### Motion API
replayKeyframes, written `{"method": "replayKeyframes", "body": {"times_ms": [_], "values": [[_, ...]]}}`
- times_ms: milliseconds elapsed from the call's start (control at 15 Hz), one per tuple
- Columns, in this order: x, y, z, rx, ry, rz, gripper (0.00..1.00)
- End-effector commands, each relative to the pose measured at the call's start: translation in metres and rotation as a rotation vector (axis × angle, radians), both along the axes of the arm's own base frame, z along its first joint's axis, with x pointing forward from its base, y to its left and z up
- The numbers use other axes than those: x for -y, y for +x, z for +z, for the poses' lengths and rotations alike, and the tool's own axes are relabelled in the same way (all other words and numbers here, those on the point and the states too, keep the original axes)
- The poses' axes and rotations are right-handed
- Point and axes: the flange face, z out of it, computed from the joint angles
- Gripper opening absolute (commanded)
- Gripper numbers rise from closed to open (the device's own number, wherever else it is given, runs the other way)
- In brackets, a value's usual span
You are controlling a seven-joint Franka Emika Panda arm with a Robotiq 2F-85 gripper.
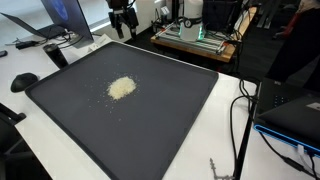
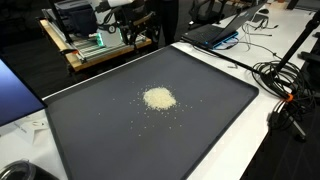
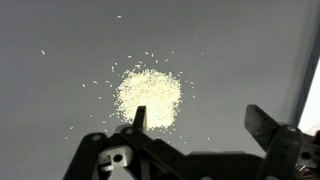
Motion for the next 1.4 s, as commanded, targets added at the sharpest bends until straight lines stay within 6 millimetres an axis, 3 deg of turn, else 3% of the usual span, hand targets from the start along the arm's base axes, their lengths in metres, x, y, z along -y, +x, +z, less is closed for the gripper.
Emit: {"method": "replayKeyframes", "body": {"times_ms": [0,333,600,933,1333], "values": [[0.044,0.024,-0.02,-0.044,0.11,-0.022,1.0],[0.098,0.059,-0.052,-0.11,0.173,-0.064,1.0],[0.124,0.094,-0.069,-0.141,0.18,-0.023,1.0],[0.127,0.142,-0.075,-0.182,0.216,0.091,1.0],[0.094,0.2,-0.075,-0.214,0.08,0.238,1.0]]}}
